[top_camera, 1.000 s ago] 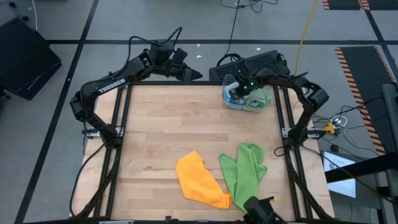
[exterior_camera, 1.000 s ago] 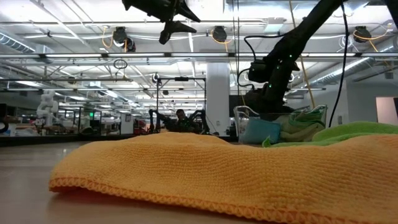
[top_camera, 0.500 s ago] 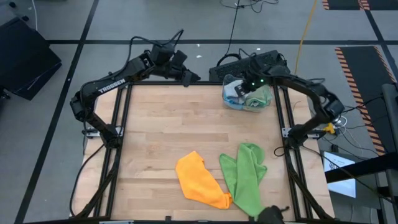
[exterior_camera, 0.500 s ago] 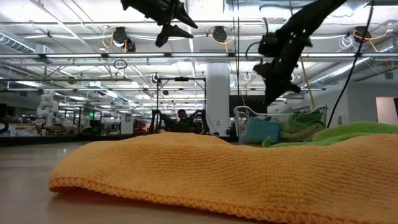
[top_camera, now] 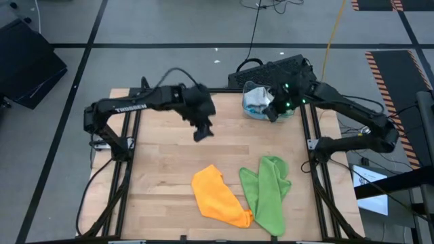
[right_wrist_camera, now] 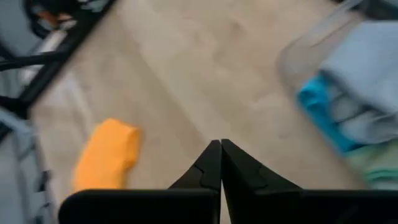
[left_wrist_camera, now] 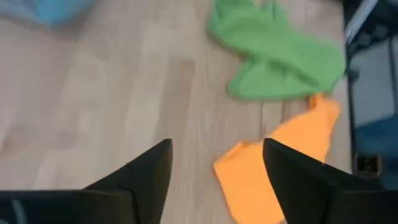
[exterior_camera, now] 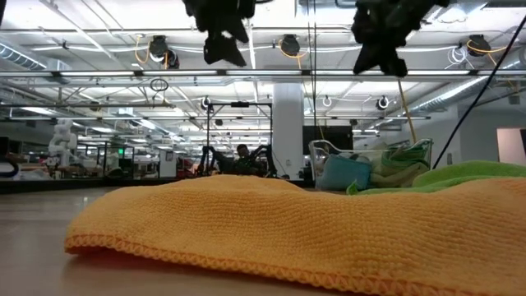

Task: Fold microfiber towels
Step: Fold the yellow microfiber towel

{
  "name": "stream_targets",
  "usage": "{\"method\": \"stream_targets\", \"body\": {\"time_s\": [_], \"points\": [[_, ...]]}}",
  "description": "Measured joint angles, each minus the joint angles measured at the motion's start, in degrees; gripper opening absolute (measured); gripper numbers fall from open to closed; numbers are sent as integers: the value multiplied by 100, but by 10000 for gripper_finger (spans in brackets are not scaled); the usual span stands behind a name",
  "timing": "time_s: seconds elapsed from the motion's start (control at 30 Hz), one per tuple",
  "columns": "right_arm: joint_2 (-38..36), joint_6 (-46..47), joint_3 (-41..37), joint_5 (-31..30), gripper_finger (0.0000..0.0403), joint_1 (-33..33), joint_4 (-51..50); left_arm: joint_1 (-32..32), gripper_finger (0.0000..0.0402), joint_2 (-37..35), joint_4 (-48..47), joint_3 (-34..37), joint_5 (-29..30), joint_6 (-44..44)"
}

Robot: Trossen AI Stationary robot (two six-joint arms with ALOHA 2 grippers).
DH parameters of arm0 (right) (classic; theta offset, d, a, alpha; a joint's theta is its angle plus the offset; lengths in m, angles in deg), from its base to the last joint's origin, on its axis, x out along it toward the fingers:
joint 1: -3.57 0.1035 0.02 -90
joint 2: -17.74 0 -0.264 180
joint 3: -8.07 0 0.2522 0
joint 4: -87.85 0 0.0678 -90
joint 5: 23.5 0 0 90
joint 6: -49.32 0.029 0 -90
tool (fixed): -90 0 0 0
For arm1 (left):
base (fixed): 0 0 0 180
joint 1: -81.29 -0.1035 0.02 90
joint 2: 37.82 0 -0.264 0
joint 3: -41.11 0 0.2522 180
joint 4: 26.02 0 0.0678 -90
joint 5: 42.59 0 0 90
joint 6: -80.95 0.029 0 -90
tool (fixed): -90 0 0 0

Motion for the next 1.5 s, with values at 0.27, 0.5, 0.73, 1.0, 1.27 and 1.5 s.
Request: {"method": "stream_targets", "body": {"time_s": [0.27, 0.5, 0.73, 1.0, 1.27, 1.5], "points": [[-381, 1575, 0, -227, 0, 1551, -4, 852, 249, 144, 793, 1060, 1, -38], [-388, 2667, 0, -767, 0, 2874, 39, 1419, 237, 146, 1995, 2493, 32, -1269], [-386, 3451, 0, -1799, 0, 3703, -135, 1956, 233, 146, 3530, 3612, 179, -1956], [-376, 3441, 0, -2595, 0, 3827, -140, 2409, 151, 144, 4670, 4320, 540, -1954], [-366, 2750, 0, -2867, 0, 3702, -155, 2604, 10, 324, 5048, 4648, 825, -1464], [-368, 2422, 0, -2869, 0, 3702, -295, 2581, 4, 668, 5282, 4597, 447, -1808]]}}
